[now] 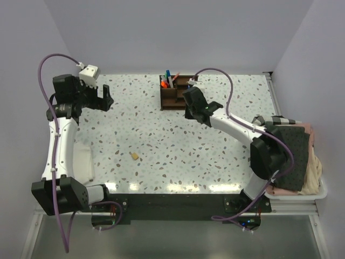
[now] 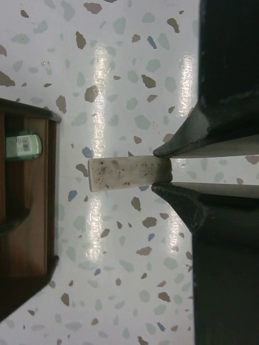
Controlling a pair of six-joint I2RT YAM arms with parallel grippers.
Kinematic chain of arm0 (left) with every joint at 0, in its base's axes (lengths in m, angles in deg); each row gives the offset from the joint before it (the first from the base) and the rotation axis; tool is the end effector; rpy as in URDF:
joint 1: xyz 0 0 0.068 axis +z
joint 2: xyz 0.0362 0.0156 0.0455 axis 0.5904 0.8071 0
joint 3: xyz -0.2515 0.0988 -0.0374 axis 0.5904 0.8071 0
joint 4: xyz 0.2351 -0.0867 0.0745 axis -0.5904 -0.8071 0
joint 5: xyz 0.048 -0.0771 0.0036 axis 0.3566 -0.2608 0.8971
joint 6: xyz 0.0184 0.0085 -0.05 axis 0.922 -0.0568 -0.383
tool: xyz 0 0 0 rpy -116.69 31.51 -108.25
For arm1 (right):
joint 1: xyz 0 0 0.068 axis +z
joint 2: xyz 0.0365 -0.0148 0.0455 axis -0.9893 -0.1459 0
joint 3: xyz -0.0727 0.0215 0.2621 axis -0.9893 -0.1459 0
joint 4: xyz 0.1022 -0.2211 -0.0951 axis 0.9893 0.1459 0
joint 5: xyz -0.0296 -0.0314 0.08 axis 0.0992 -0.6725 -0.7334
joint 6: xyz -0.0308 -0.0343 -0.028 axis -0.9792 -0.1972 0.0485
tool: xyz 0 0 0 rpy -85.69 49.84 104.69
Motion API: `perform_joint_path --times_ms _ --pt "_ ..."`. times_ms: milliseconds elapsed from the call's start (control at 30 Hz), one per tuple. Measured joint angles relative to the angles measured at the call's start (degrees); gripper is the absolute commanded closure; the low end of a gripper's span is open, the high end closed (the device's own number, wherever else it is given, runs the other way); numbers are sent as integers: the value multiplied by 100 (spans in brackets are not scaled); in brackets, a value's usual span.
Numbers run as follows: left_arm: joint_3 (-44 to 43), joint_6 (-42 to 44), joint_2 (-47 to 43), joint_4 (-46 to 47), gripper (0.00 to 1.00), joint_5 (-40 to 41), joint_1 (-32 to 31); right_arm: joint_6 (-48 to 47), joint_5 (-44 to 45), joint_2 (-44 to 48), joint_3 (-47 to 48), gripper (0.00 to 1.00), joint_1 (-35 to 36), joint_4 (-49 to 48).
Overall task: Sort the stationery into containers
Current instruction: Place the stationery in the storage box.
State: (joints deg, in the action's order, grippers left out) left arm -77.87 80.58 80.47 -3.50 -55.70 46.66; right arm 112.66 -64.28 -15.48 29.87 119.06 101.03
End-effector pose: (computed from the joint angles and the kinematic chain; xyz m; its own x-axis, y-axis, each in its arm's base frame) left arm 0.2718 0.0346 0.3718 -0.4770 0.0903 -0.8742 0.2968 0.9528 -0.0635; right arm 0.3146 0.2247 0.2664 -0.6528 0.0823 -0.7530 -0.0339 0.9899 0.1376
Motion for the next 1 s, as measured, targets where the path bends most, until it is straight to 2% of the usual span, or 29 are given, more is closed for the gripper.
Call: perform_joint_path --times_ms 400,1000 --pt "566 -17 -2 131 0 -109 0 -367 140 -1355 1051 100 -153 -125" --pt "632 -15 72 240 0 -96 0 -533 -199 -2120 1803 100 -601 -190"
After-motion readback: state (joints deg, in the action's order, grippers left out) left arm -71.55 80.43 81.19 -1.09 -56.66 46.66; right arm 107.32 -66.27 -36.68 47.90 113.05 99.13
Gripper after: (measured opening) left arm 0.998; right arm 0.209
